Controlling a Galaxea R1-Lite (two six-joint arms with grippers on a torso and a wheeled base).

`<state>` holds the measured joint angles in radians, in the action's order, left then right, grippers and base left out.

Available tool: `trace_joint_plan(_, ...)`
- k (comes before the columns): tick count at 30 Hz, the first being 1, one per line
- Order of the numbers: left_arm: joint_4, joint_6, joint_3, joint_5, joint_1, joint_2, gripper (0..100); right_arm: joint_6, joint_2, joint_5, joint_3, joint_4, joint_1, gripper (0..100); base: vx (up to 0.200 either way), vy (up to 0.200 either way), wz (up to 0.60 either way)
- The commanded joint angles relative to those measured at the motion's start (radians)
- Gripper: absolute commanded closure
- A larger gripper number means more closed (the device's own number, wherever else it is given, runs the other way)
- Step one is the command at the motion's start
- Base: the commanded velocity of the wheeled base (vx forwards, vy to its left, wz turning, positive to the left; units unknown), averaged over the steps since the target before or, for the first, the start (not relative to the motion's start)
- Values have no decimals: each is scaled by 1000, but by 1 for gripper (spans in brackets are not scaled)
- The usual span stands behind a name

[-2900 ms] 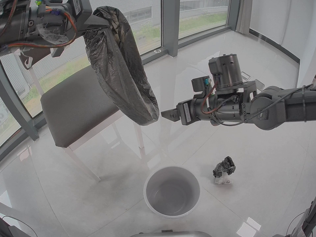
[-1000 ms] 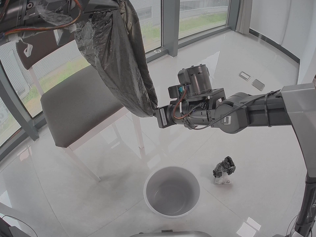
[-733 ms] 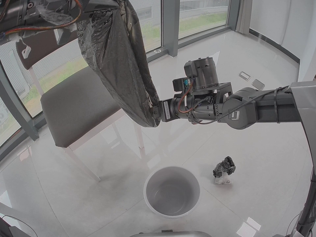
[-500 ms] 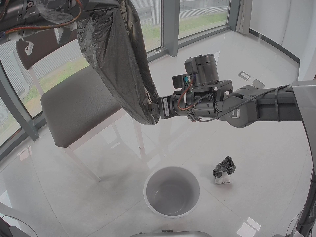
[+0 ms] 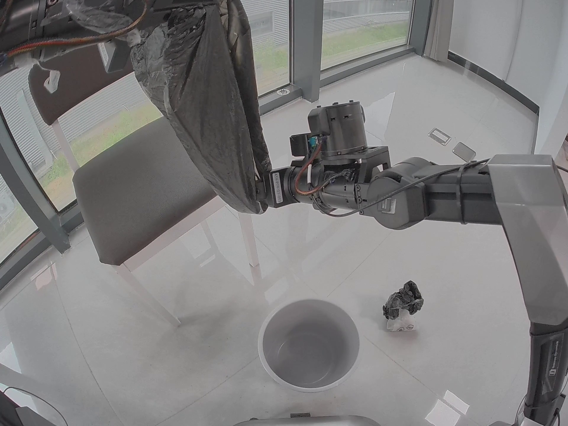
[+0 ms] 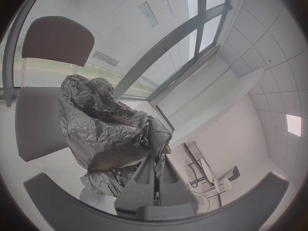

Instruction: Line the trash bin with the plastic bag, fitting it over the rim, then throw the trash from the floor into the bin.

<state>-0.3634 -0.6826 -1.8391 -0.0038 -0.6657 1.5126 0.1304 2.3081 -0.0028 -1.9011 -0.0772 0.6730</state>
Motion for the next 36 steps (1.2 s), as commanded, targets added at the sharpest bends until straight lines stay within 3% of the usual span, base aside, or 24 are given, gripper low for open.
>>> trace_joint_plan(1,1,-2,0,-1,0,-6,100,-2,53,0,-19,-1,0,0,0,0,0)
trace_joint_plan(2,1,-2,-2,-1,0,-5,100,-2,56,1,-21,-1,0,100,0,0,0)
trace_joint_plan(16,18,0,11,1,5,0,100,0,10,-8,28,11,-7,100,0,0,0)
trace_joint_plan(24,-48,61,38,24,3,32,100,0,-242,-17,287,7,-15,100,0,0,0)
trace_joint_plan(30,-60,209,143,99,-2,49,100,0,-412,-59,487,-1,-24,100,0,0,0)
trace_joint_plan(36,-57,232,181,104,-21,51,100,-2,-509,-75,614,-3,-43,100,0,0,0)
